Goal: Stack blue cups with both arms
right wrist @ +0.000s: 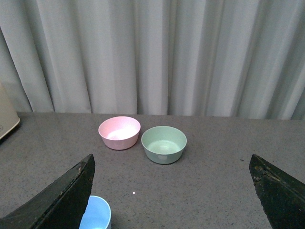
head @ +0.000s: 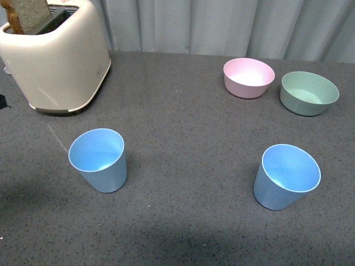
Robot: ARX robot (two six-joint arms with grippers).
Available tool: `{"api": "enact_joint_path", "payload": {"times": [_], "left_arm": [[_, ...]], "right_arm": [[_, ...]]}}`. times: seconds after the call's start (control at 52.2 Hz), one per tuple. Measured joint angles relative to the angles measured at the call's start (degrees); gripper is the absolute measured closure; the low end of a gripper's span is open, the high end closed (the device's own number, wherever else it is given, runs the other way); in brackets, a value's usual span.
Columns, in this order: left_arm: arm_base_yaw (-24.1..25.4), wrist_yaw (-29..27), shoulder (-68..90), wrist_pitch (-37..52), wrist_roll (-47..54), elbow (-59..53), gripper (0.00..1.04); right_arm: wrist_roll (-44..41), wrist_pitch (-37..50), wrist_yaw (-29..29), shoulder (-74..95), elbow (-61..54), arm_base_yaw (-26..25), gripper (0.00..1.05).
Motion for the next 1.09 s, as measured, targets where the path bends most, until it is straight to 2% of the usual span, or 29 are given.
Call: {"api": "enact_joint_path", "payload": {"times": [0.268,0.613,1.053,1.091], "left_arm": [[-0.96,1.27,16.83,-2.27,2.99,7.98,0.07],[-3.41,2.16,27.39,-1.88,4.09,13.42,0.07],[-5.60,-1.25,37.05,-4.07,5.64,19.04,0.07],[-5.73,-1.22,37.46,-4.07,5.62,19.21,0.10]], "right_arm": [[0.00,0.00,0.00,0.00,0.00,0.00,0.10],[-0.02,0.00,0.00,0.02,0.00,0.00,0.10],[0.00,0.00,0.00,0.00,0.00,0.00,0.10],[0.00,0.00,0.00,0.00,0.00,0.00,0.10]]}}
